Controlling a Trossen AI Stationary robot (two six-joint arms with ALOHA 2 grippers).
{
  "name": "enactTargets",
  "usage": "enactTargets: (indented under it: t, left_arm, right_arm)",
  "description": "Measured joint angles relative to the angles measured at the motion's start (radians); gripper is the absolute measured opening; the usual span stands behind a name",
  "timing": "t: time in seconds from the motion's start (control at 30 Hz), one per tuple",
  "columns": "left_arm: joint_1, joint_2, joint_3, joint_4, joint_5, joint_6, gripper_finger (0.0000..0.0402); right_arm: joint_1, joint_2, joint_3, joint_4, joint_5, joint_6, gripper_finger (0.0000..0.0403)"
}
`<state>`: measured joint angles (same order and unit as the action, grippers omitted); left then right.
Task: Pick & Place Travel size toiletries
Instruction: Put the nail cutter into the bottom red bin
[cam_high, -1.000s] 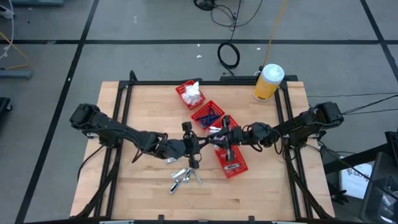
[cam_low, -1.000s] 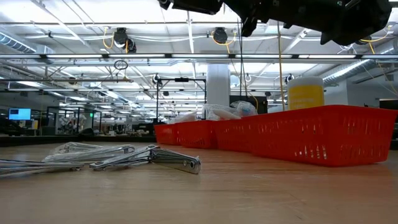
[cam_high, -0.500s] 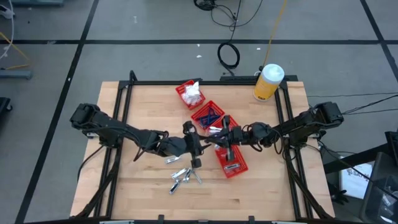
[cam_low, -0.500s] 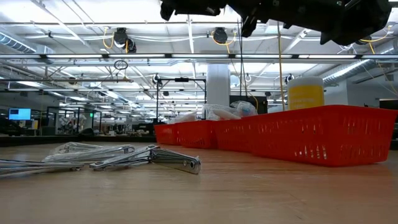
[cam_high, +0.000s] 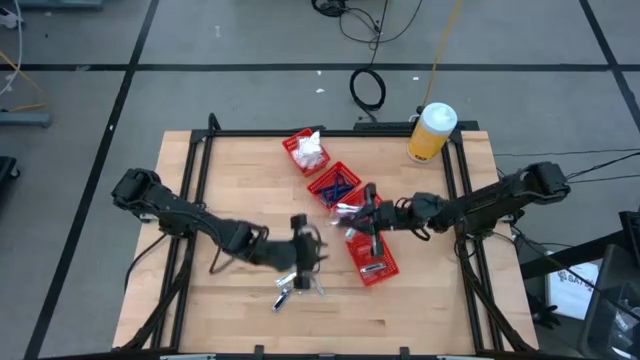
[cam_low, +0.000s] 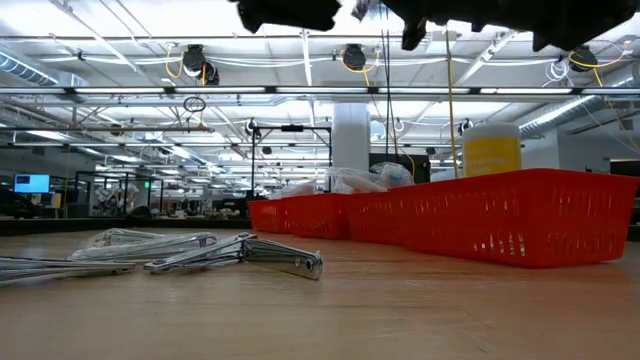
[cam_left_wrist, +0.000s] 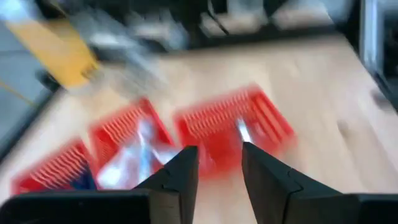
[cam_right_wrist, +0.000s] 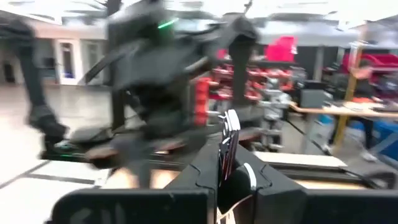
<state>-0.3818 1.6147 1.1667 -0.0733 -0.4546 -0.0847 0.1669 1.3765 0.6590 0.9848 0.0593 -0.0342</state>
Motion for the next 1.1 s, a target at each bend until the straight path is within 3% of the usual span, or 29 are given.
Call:
enactTargets:
  t: [0.13, 0.3, 0.4, 0.57, 0.77, 1.1]
  left_arm:
    - [-0.004, 0.002, 0.000, -0.109, 0.002, -0.073, 0.0122]
    - [0.008, 0.002, 0.000, -0.200, -0.011, -0.144, 0.0122]
    - [0.019, 0.002, 0.000, -0.248, -0.011, -0.193, 0.0122]
    - [0.039, 0.002, 0.000, -0.262, -0.016, -0.213, 0.0122]
    - [0.058, 0.003, 0.000, -0.263, -0.017, -0.210, 0.0122]
    - [0.096, 0.003, 0.000, -0.262, -0.017, -0.210, 0.0122]
  right_arm:
    - [0.005, -0.087, 0.000, -0.181, 0.007, 0.034, 0.0006]
    - [0.023, -0.181, 0.001, -0.422, -0.073, 0.149, 0.0006]
    - [0.051, -0.204, 0.000, -0.572, -0.142, 0.224, 0.0006]
    - [0.112, -0.209, -0.008, -0.761, -0.132, 0.308, 0.0006]
    - [0.163, -0.197, -0.084, -0.768, -0.133, 0.383, 0.0006]
    - [0.160, -0.196, -0.211, -0.713, -0.032, 0.479, 0.0016]
